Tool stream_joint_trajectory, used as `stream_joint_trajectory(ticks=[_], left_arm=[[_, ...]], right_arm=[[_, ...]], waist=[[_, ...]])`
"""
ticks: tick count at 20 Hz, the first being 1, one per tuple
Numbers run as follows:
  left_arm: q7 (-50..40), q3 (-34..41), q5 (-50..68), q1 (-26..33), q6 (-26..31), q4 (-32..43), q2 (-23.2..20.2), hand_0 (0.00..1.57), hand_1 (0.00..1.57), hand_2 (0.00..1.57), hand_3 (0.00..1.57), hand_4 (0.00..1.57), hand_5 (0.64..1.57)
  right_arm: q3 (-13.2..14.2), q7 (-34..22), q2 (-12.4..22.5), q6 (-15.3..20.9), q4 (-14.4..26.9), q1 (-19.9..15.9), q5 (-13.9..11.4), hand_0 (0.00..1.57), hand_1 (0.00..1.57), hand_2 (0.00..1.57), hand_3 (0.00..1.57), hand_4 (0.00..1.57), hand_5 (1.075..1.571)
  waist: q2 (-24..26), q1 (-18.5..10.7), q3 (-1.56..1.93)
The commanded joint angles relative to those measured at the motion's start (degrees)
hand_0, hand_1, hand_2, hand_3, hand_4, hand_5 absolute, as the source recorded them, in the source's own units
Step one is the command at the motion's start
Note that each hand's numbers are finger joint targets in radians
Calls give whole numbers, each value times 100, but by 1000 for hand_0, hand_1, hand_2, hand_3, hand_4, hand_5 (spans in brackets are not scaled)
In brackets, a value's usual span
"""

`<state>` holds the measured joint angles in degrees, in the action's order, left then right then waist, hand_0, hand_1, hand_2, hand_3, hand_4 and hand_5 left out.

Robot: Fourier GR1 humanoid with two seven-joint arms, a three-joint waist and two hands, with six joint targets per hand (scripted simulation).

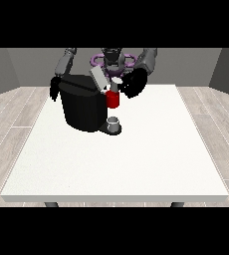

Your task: Insert the coffee pod into the coffee machine and close the lid

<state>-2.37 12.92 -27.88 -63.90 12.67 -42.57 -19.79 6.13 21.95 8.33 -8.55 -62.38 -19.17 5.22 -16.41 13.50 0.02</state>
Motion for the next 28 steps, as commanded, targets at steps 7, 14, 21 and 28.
stream_joint_trajectory(ticks=[7,14,21,28], left_arm=[[418,-96,-145,-200,198,205,-510,1427,1427,1487,1421,679,1571],[7,21,-148,-570,-204,325,-362,1485,1485,1480,1368,634,1571],[68,-102,-223,-458,-291,242,-228,1412,1412,1438,1367,628,1571],[1129,-37,398,597,-120,-147,604,0,0,0,0,0,1571]], right_arm=[[215,-53,202,16,173,-419,52,0,0,0,0,268,1571],[83,-200,63,14,280,-672,7,0,0,0,0,263,1571],[165,-60,89,31,610,-653,-19,0,0,0,0,284,1571],[616,204,242,-78,1131,-289,293,0,0,0,0,347,1571]], waist=[[-485,41,0],[-505,236,1],[-399,154,2],[-6,-564,-2]])
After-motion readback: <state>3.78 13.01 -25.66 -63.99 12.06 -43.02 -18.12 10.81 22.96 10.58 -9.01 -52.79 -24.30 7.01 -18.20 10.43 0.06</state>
